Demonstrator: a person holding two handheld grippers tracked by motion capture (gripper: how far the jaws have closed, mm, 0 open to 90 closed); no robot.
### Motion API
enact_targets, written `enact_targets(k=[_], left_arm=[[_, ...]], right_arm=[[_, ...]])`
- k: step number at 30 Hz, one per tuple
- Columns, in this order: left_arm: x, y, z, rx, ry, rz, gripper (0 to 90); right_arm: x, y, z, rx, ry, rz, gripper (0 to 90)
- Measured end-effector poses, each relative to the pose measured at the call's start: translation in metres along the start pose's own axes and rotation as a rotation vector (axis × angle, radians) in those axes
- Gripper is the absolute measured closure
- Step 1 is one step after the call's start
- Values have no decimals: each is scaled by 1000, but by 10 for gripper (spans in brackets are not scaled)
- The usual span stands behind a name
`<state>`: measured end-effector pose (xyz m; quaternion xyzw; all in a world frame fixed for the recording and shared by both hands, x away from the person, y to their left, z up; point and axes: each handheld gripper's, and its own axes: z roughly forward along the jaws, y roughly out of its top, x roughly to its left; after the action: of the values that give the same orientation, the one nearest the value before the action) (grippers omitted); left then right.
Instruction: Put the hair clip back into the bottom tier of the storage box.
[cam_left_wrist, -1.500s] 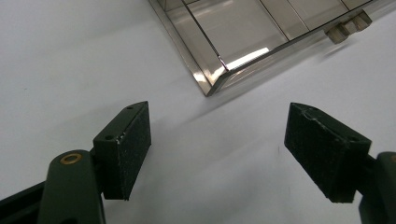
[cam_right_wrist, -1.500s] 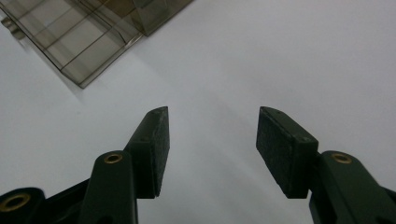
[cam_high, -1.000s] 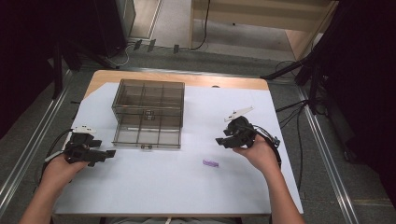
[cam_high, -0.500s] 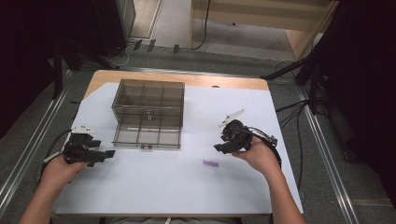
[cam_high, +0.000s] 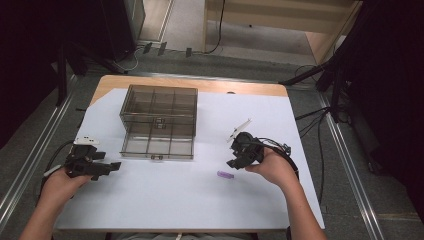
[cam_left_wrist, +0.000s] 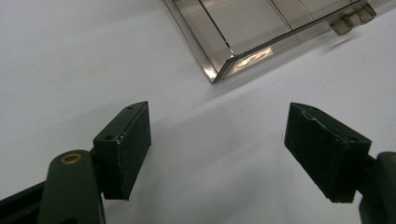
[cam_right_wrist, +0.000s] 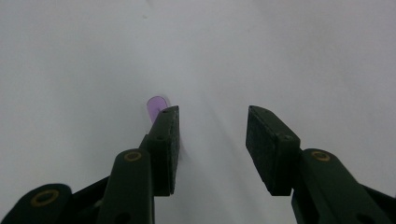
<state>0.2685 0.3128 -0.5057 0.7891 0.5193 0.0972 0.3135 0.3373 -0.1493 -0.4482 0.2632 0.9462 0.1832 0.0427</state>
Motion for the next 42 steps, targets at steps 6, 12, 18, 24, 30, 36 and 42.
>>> enact_targets(k=[6,12,18,24,30,36,42], left_arm=[[1,-4,-3,-1,7,-11,236],[2,-7,-5,1,12,-18,236],[3,-10,-8,0,19,-25,236],[4,-11,-9,4,18,-24,236],[3,-11,-8,1,19,-22,236],[4,-11,-8,1,20,-22,235],[3,-11,-8,2,18,-22,235]], right_arm=[[6,5,4,45,6,-23,611],[8,8,10,89,14,-31,630],[13,13,17,119,17,-45,650],[19,14,24,147,26,-80,662],[25,15,32,170,37,-104,676],[28,15,37,188,43,-131,704],[28,14,42,208,47,-135,708]])
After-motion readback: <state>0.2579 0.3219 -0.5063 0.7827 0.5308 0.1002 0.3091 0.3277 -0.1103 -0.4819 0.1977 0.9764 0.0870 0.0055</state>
